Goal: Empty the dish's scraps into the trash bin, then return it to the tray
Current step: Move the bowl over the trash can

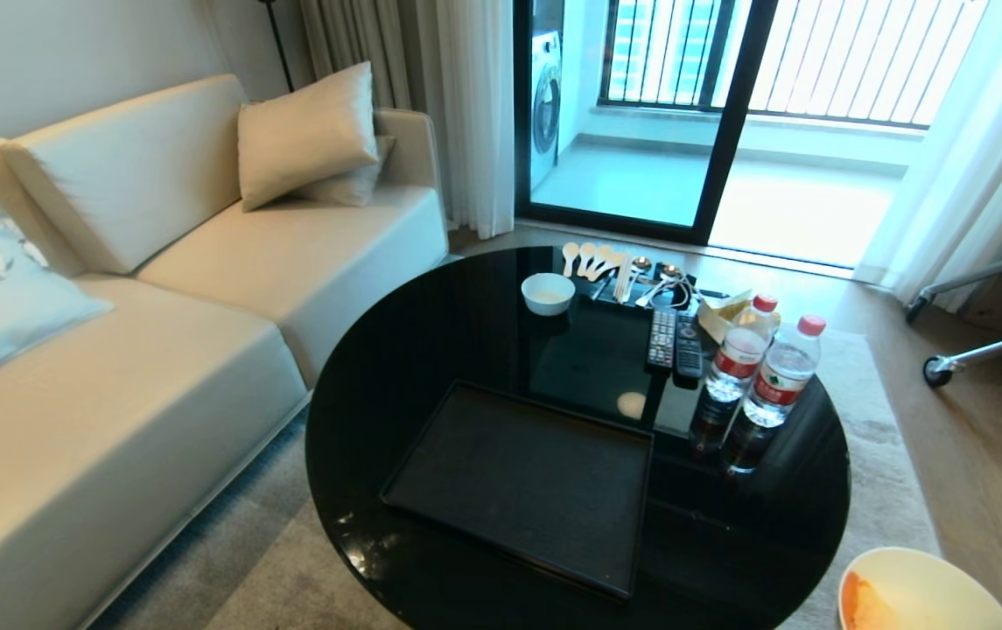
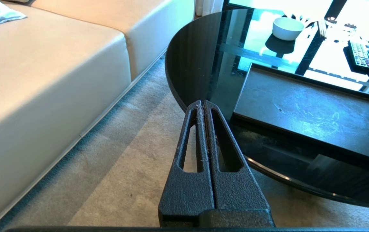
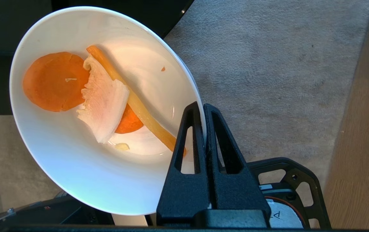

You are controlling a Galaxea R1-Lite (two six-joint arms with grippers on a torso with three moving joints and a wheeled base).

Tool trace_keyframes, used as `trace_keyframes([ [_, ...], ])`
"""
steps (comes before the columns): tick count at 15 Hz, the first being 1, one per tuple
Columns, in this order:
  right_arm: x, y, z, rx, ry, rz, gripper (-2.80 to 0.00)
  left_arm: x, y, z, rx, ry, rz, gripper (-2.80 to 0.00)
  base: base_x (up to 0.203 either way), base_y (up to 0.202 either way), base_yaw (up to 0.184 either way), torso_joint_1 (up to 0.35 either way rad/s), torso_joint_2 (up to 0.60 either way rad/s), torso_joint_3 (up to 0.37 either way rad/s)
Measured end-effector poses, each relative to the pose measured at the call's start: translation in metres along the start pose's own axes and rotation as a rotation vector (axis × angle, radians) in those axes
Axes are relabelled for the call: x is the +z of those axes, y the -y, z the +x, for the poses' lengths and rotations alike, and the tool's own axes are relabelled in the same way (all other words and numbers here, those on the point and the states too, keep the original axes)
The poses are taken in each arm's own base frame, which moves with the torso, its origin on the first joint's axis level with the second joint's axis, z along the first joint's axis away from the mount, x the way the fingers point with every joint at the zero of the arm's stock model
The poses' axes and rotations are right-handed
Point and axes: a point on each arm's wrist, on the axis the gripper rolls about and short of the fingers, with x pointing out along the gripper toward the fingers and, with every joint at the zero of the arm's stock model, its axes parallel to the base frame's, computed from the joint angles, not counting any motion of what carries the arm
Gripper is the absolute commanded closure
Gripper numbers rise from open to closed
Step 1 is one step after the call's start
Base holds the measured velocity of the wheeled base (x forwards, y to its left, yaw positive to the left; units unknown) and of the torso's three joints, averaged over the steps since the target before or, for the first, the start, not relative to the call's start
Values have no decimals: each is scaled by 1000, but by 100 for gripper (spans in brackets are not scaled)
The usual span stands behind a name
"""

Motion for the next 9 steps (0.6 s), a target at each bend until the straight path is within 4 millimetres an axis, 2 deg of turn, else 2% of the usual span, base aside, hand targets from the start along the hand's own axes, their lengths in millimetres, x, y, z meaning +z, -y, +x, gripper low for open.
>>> trace_keyframes([
  [9,-5,3,0,-22,27,-57,0,0,0,0,0,0,0,0,0,0,0,0,0,0],
])
